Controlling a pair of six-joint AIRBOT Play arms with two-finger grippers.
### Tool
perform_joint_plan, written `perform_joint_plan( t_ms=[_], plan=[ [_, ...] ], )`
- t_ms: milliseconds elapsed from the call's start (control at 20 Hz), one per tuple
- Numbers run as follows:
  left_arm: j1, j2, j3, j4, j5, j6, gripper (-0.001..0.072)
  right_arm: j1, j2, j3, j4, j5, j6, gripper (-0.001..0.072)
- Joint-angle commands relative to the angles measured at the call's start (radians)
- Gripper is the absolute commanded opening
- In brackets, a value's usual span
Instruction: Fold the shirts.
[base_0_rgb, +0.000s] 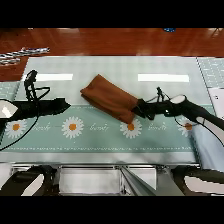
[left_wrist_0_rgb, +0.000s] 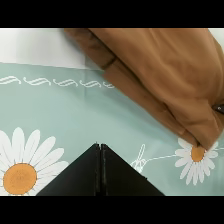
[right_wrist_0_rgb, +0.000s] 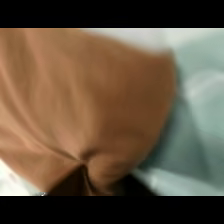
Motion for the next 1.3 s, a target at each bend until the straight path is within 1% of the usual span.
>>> perform_joint_plan(
  t_ms=[0, 100, 200, 350, 450, 650, 800, 1050, 1150, 1250],
  plan=[
    [0.0, -0.001, 0.0, 0.0, -0.001, 0.0, 0.002, 0.077, -0.072, 0.181, 0.025, 0.033, -0.071, 0.0023],
    [0.0, -0.005, 0.0, 0.0, -0.001, 0.0, 0.002, 0.092, -0.074, 0.307, 0.005, 0.055, -0.068, 0.0022],
    [0.0, -0.012, 0.0, 0.0, -0.001, 0.001, 0.002, 0.091, -0.074, 0.451, -0.037, 0.094, -0.039, 0.0022],
    [0.0, -0.024, 0.0, 0.0, -0.001, 0.001, 0.002, 0.063, -0.074, 0.679, -0.186, 0.184, 0.063, 0.0022],
    [0.0, -0.025, 0.0, 0.0, -0.001, 0.001, 0.002, 0.02, -0.074, 0.818, -0.277, 0.284, 0.13, 0.0022],
    [0.0, -0.025, 0.0, -0.001, -0.01, 0.0, 0.002, -0.134, -0.068, 1.034, -0.282, 0.444, 0.218, 0.0022],
    [0.0, -0.026, 0.0, -0.001, -0.039, 0.001, 0.002, -0.277, -0.033, 1.129, -0.285, 0.544, 0.266, 0.0022],
    [0.0, -0.026, 0.0, -0.001, -0.043, 0.001, 0.002, -0.529, 0.093, 1.138, -0.309, 0.685, 0.311, 0.0022],
    [0.0, -0.026, 0.0, -0.001, -0.042, 0.001, 0.002, -0.615, 0.146, 1.138, -0.377, 0.742, 0.314, 0.0022],
    [0.0, -0.026, 0.0, -0.001, -0.042, 0.001, 0.002, -0.69, 0.193, 1.137, -0.476, 0.803, 0.321, 0.0021]
  ],
)
